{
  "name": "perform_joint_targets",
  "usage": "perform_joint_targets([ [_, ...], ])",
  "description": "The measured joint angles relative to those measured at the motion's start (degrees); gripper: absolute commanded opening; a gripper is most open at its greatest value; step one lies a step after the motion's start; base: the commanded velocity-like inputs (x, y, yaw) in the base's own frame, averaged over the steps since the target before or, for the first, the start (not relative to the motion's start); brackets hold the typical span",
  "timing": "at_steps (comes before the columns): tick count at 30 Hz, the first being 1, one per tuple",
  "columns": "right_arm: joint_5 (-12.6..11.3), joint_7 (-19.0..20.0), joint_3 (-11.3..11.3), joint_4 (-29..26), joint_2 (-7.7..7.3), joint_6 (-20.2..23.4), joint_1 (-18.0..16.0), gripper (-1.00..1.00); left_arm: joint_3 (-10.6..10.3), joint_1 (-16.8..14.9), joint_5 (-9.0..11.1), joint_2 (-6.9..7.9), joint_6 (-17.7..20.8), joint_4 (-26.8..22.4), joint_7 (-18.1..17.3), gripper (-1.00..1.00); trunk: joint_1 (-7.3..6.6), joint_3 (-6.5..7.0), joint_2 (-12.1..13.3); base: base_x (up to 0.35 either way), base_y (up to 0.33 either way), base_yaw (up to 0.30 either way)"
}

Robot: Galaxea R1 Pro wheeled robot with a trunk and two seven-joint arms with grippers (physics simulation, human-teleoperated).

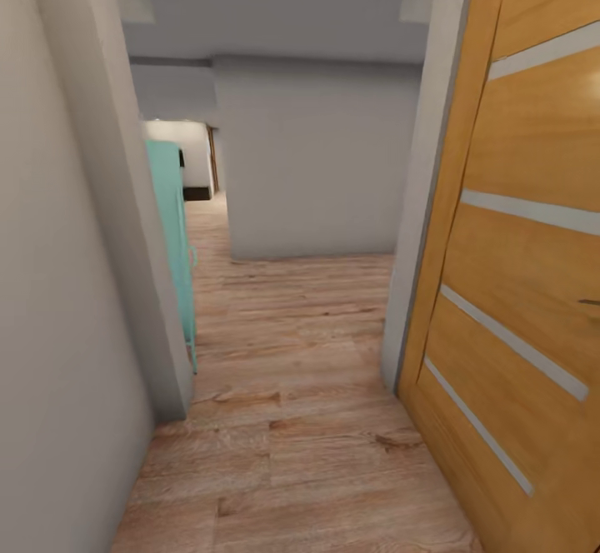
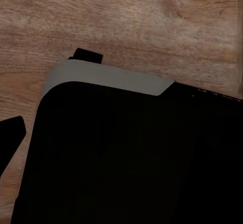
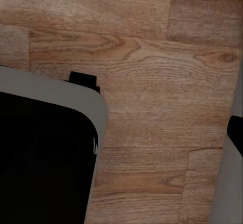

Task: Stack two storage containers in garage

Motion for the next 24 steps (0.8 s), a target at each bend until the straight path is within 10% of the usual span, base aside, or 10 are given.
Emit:
perform_joint_targets([
  [24, -0.5, -0.1, -0.3, 0.0, 0.14, 0.1, 0.0, 1.0, 0.0, 0.0, -0.1, 0.26, -0.7, 0.0, 0.0, 1.0, 0.0, 0.0, 0.0, 0.327, 0.0, 0.0],
])
